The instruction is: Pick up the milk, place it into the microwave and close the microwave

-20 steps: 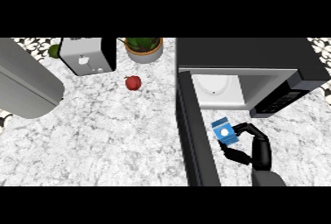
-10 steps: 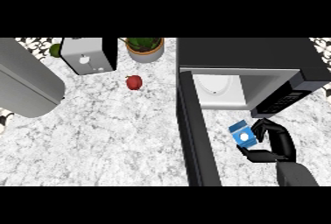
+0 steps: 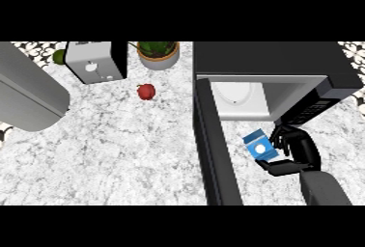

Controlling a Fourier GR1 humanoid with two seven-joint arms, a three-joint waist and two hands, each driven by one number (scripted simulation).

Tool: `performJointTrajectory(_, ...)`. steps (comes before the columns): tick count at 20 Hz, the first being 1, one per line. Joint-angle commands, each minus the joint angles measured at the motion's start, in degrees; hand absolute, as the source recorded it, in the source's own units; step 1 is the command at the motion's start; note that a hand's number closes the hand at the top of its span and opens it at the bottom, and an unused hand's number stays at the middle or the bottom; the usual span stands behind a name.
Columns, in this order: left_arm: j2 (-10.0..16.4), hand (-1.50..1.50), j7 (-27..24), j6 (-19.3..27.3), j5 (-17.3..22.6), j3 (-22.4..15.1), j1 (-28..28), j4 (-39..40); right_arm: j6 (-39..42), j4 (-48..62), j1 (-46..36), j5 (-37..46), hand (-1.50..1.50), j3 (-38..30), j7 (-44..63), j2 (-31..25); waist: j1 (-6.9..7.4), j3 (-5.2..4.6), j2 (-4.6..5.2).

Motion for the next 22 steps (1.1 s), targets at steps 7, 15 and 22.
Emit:
performJointTrajectory(7, 0.84, -1.50, 4.48, 0.36, 5.48, 2.73, -1.63, -3.87, -6.01, -15.74, -3.56, 0.41, 1.50, 1.60, 17.37, 3.91, -0.23, -0.02, 0.01)
performJointTrajectory(15, 1.00, -1.50, 2.69, -0.47, 3.17, 2.95, -4.63, 0.52, -13.13, 1.66, -17.92, 8.23, 1.50, -0.69, 15.65, 2.02, 0.93, 0.06, 0.58)
performJointTrajectory(22, 0.68, -1.50, 3.24, -1.74, 4.92, 4.19, -4.06, 0.17, -24.81, 13.97, -29.65, 15.35, 1.50, 0.20, 19.18, 6.24, 1.66, 0.05, 0.70)
